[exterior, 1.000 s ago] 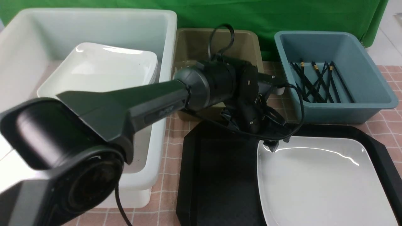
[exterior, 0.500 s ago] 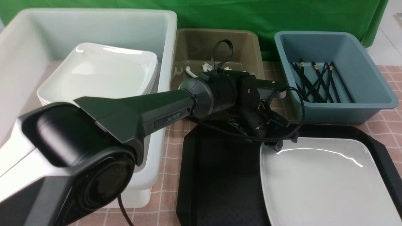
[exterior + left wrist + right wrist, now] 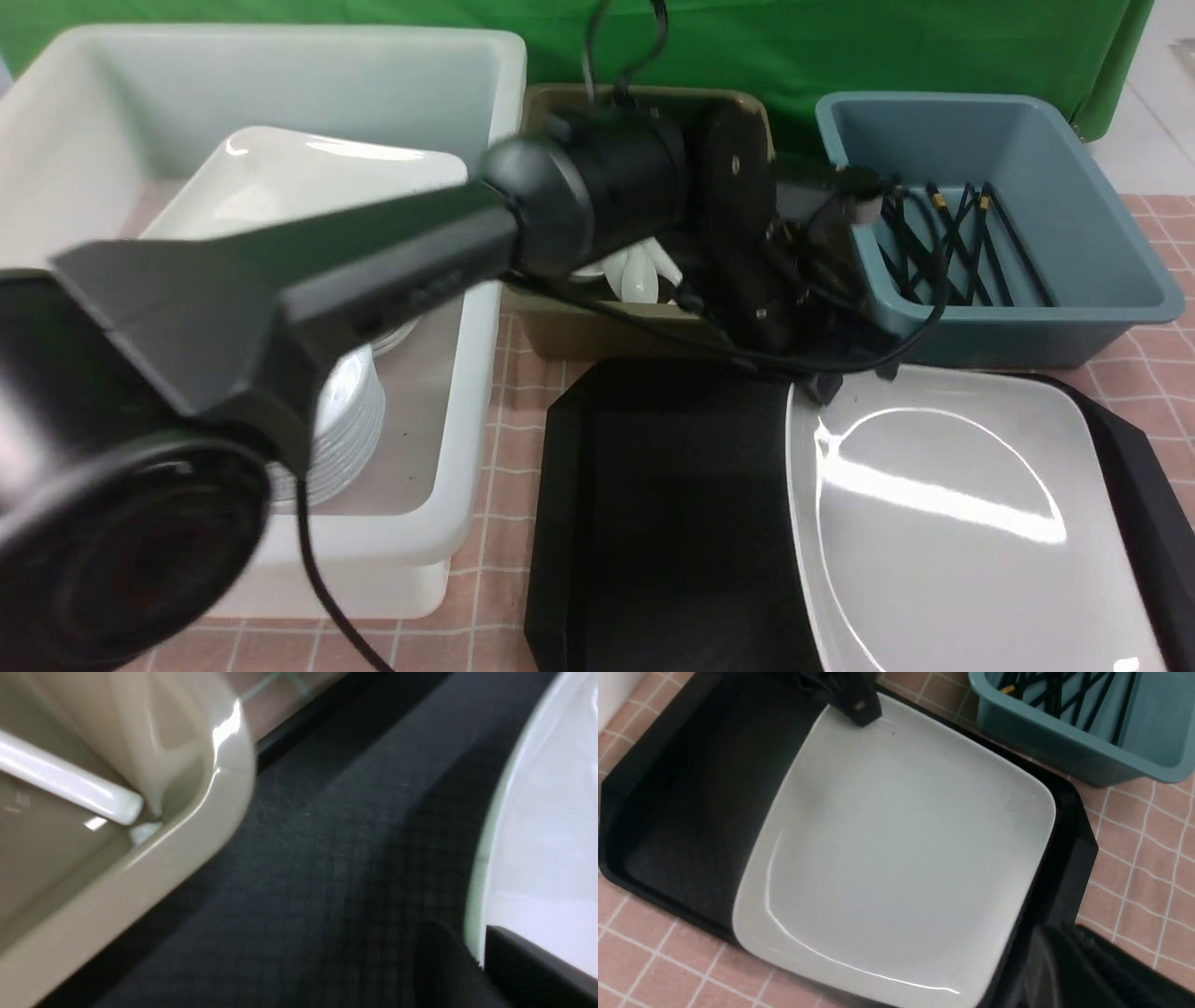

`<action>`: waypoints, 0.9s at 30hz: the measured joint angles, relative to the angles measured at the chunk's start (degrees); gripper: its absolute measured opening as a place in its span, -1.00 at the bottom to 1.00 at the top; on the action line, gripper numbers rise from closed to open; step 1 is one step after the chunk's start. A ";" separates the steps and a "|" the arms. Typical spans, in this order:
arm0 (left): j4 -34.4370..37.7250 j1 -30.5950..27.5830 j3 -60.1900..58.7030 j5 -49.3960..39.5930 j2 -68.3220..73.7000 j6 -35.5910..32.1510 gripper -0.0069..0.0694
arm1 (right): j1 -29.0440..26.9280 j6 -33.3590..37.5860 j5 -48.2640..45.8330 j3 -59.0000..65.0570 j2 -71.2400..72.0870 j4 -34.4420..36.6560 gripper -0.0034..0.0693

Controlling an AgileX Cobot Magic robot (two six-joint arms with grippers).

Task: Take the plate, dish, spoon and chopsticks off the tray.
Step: Use the left arm to grab a plate from the dinner plate, then use the left arm to put the plate into the large storage box on the left

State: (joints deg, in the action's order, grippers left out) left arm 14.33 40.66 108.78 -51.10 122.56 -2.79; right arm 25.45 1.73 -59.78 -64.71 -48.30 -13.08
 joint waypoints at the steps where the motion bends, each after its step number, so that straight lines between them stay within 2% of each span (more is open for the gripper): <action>1: -1.10 0.12 0.00 -0.63 -1.16 0.00 -0.73 | 0.00 0.00 0.08 0.00 0.00 0.02 -0.82; 7: -5.33 0.18 0.00 -3.46 -6.63 -0.45 -0.78 | 0.00 -0.05 1.24 0.00 0.00 0.36 -0.82; 17: -8.28 -0.06 -0.17 -4.97 -15.14 -1.95 -0.80 | 0.00 -1.04 5.93 0.00 0.00 2.44 -0.82; 21: -7.66 -2.64 -0.22 -5.32 -19.63 -2.49 -0.79 | 0.00 0.36 6.89 -1.10 -0.80 6.40 -0.82; 27: -1.71 -13.99 -0.02 -5.35 -26.25 -3.25 -0.79 | 0.73 3.81 7.28 -7.56 -6.01 10.64 -0.82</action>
State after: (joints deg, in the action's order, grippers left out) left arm 12.62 26.66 108.76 -56.45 96.31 -6.05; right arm 26.18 5.54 -52.50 -72.27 -54.31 -2.44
